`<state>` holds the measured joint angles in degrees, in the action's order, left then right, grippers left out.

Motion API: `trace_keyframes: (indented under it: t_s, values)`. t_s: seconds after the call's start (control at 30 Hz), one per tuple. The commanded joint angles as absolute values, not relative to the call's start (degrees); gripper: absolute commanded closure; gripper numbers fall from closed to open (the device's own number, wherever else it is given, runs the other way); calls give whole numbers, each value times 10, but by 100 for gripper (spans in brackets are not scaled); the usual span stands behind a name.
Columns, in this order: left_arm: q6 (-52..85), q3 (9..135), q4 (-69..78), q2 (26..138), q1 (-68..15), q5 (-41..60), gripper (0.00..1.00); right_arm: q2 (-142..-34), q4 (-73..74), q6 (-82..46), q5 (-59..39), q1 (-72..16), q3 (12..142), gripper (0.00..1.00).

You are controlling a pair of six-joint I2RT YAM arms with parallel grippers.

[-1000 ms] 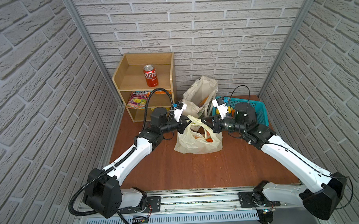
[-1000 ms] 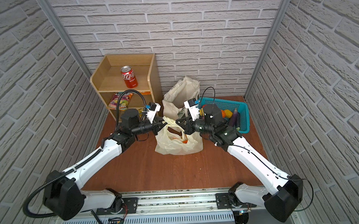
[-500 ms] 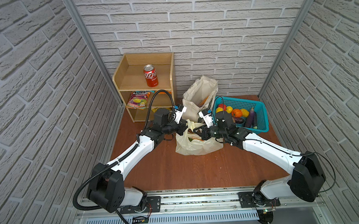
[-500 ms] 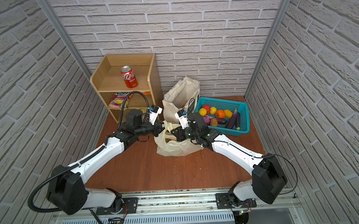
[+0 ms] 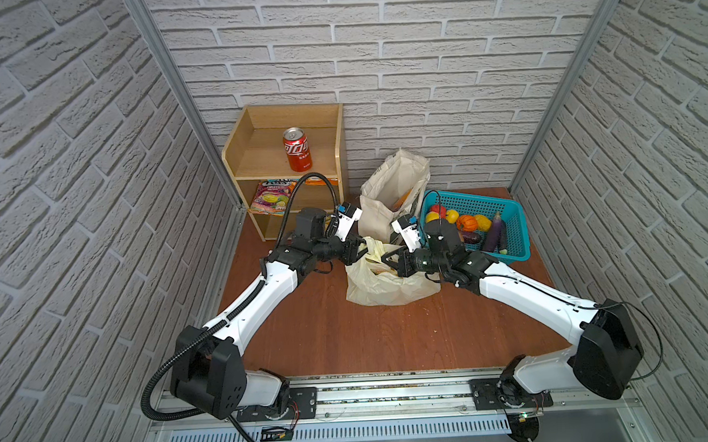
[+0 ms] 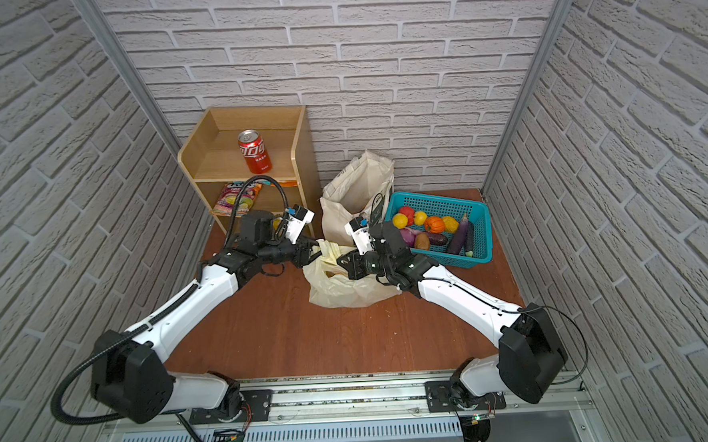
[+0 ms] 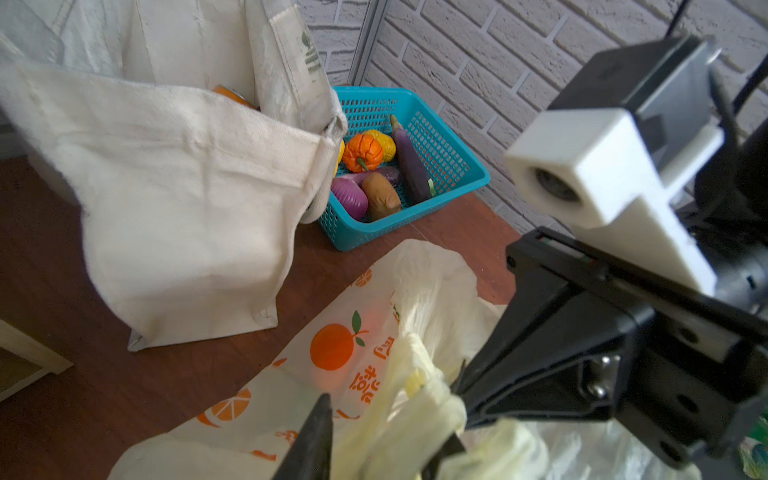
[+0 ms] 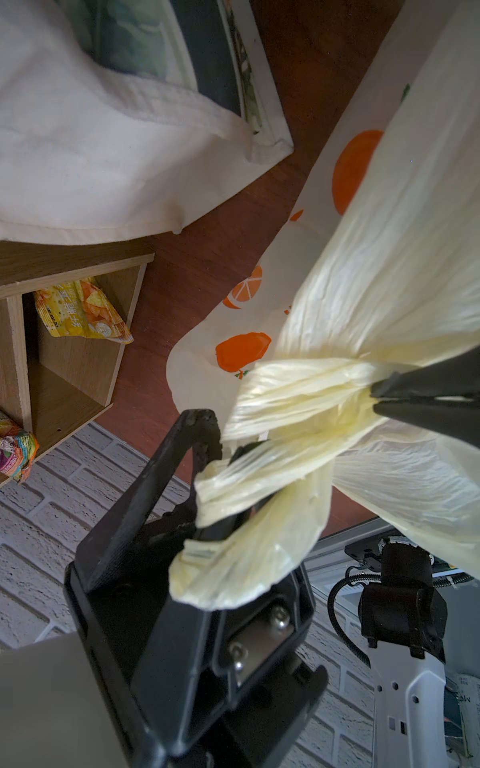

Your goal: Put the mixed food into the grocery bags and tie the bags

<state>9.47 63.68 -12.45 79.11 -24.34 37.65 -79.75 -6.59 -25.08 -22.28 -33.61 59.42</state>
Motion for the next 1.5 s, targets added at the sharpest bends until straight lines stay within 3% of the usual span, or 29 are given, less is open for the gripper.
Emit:
trace_keyframes:
  t_s: [0.0,0.1,0.4,0.53,0.7,0.93,1.03,1.47]
  values:
    - [45,657,-194,775,-234,402,59,-779,-59,-255,-224,-341,588,95]
    - [30,661,-222,772,-230,412,53,-779,-57,-256,-225,-341,588,94]
    - [16,666,-272,770,-229,407,50,-773,-57,-256,-227,-341,587,94]
    - [39,657,-243,773,-229,440,57,-767,-58,-258,-226,-341,588,94]
    - [54,652,-211,770,-228,442,87,-761,-66,-254,-219,-341,588,95]
    - [97,628,-130,753,-222,418,90,-747,-81,-247,-203,-341,595,95]
    - [115,621,-97,753,-222,416,100,-741,-86,-245,-206,-341,601,95]
    - [187,615,2,781,-223,361,100,-726,-95,-237,-262,-378,620,94]
